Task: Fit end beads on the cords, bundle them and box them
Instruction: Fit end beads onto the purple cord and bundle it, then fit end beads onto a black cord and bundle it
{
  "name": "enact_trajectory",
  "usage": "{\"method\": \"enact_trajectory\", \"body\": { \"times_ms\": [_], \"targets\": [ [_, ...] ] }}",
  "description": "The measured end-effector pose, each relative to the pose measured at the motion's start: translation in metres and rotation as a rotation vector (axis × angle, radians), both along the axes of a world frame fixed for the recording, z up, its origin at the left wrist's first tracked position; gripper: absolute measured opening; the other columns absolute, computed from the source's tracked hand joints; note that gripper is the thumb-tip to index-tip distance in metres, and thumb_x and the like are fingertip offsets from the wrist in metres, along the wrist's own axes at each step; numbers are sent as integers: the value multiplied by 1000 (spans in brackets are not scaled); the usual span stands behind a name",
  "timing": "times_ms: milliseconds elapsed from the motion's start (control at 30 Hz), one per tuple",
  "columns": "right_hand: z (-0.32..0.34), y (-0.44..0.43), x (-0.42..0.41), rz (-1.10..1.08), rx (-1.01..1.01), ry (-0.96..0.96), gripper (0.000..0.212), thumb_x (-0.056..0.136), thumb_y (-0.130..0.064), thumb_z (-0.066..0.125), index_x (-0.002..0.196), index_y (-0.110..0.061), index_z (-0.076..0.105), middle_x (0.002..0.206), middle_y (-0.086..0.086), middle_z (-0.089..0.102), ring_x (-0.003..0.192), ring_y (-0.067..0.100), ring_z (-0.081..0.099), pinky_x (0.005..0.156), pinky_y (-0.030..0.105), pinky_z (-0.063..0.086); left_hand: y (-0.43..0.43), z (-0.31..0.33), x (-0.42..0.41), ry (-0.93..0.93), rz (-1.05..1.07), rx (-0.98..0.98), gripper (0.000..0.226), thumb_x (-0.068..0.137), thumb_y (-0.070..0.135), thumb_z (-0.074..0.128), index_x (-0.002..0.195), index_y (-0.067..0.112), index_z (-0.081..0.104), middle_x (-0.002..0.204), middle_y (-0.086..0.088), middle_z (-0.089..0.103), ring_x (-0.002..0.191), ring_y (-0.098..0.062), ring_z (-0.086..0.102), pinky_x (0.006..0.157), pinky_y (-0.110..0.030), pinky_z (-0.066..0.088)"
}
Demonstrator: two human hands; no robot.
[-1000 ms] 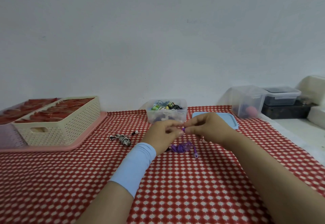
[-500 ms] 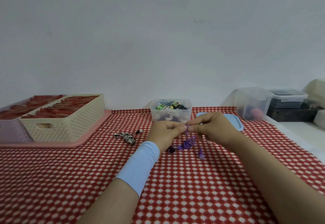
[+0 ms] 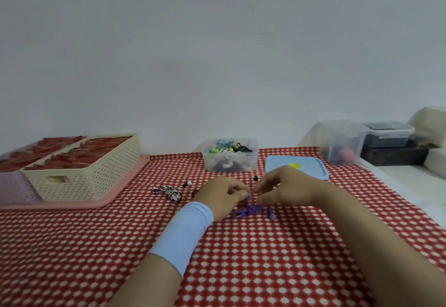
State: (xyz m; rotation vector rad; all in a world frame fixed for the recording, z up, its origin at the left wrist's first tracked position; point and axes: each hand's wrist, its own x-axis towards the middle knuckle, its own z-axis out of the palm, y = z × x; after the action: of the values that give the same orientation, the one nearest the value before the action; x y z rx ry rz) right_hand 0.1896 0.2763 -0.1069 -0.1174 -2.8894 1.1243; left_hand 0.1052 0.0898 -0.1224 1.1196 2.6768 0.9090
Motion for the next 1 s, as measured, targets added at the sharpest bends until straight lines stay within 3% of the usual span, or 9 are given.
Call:
{"method": "enact_trajectory", "body": {
  "times_ms": [67,133,233,333,467,633,767,933,1000],
  "targets": [
    [1,1,1,14,25,-36,14,78,-36,86,89,-33,79,81,-21,74,81,-4,68,80,16,49,-1,3,1,10,-26,-70,26,98,34,55,120,31,69,122,11,67,107,-6,60,96,-24,45],
    [3,2,2,4,-2,-54,8,83,-39,80,86,-32,80,77,-19,73,73,1,65,73,19,49,-3,7,1,-20,-47,-105,30,97,38,55,125,32,65,125,11,65,111,-6,58,100,-27,45],
    [8,3,5,20,-28,-131,13,86,-37,75,90,-27,81,72,-13,72,65,9,60,61,21,48,-5,11,5,-95,-71,-183,47,79,48,75,122,34,61,116,13,62,102,-4,59,95,-28,50],
    [10,1,6,97,81,-189,7,80,-33,82,83,-39,81,89,-16,77,85,6,69,77,21,54,-4,10,9,-36,-57,-229,45,75,39,81,115,33,63,107,13,62,96,-5,59,90,-26,51],
    [5,-1,-1,19,49,-78,8,85,-21,80,81,-29,81,77,-8,77,66,1,66,67,18,52,-4,12,3,-22,-52,-152,30,81,30,77,111,29,71,102,11,68,90,-1,61,86,-21,51],
    [7,-5,-11,-41,-155,68,7,90,-14,75,88,-12,80,74,7,76,64,13,69,54,22,53,-10,24,-18,-49,-57,-44,31,83,27,77,113,26,71,102,12,71,85,6,62,78,-11,45],
    [28,-10,-32,-99,-324,190,7,91,-11,74,87,-9,78,78,11,76,65,17,72,49,26,53,-7,51,-49,-22,-13,89,28,78,25,80,106,27,74,102,10,74,92,-1,67,92,-24,51],
    [64,-13,-84,-155,-263,294,9,91,-9,71,90,-11,80,68,1,72,56,12,68,45,19,45,2,86,-98,58,68,186,27,77,23,81,102,27,73,102,7,74,92,-7,67,85,-24,53],
    [69,-10,-108,-189,-221,321,10,90,-10,71,90,-11,81,65,-1,69,49,11,61,50,21,48,6,89,-117,72,105,206,28,76,24,82,102,28,73,101,7,74,91,-8,68,85,-29,56]
  ]
}}
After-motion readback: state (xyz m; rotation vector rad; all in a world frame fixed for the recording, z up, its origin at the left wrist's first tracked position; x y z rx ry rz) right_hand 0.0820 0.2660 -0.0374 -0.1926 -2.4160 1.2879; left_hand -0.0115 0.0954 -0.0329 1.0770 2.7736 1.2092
